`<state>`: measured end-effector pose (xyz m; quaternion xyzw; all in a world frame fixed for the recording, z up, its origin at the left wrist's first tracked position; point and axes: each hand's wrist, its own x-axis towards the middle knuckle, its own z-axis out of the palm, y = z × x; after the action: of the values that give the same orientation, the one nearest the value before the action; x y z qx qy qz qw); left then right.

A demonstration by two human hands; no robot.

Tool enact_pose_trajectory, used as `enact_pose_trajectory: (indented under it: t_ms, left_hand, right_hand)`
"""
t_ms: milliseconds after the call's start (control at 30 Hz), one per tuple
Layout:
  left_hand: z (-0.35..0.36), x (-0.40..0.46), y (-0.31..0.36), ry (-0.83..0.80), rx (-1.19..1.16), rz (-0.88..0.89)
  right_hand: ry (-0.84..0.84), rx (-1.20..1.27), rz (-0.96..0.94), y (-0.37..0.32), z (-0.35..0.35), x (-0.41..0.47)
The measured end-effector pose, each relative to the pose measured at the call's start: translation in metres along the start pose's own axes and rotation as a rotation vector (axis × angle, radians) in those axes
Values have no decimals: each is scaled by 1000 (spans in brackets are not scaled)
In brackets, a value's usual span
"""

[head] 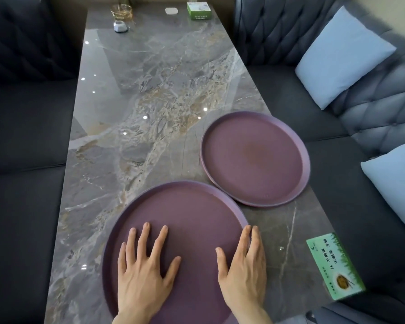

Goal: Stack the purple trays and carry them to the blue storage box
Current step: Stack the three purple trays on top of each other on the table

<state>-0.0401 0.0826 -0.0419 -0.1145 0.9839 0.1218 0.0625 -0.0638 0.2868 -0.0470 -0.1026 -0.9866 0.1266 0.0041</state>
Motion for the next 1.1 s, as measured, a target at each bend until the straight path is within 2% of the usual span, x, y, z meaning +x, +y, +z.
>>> enact_pose_trajectory:
  t_ms: [200, 333, 400, 467, 567, 733, 867, 967, 1100]
  left_hand:
    - [-37, 37, 23, -13, 69, -51]
    - [-61, 86, 76, 41, -227, -260]
    - [-62, 118, 102, 90, -412, -293]
    - [-61, 153, 124, 108, -573, -288]
    - [-61, 204, 154, 46, -722, -334]
    - [-49, 258, 178, -88, -718, -436]
    - [-41, 269, 191, -182, -709, -421]
    - [-39, 266, 202, -191, -820, -429]
    - [-41, 263, 204, -126, -1145, -416]
  right_hand:
    - [45, 150, -40, 32, -36, 36]
    - [106, 248, 222, 69, -74, 101]
    - [136, 281, 304, 89, -91, 138]
    - [97, 327, 342, 110, -100, 178]
    - [-71, 369, 405, 137, -107, 231]
    - [-238, 551, 531, 149, -105, 287]
    - [-359, 697, 556, 138, -95, 305]
    - [-330, 733, 564, 124, -92, 308]
    - [-233, 715, 576, 112, -101, 301]
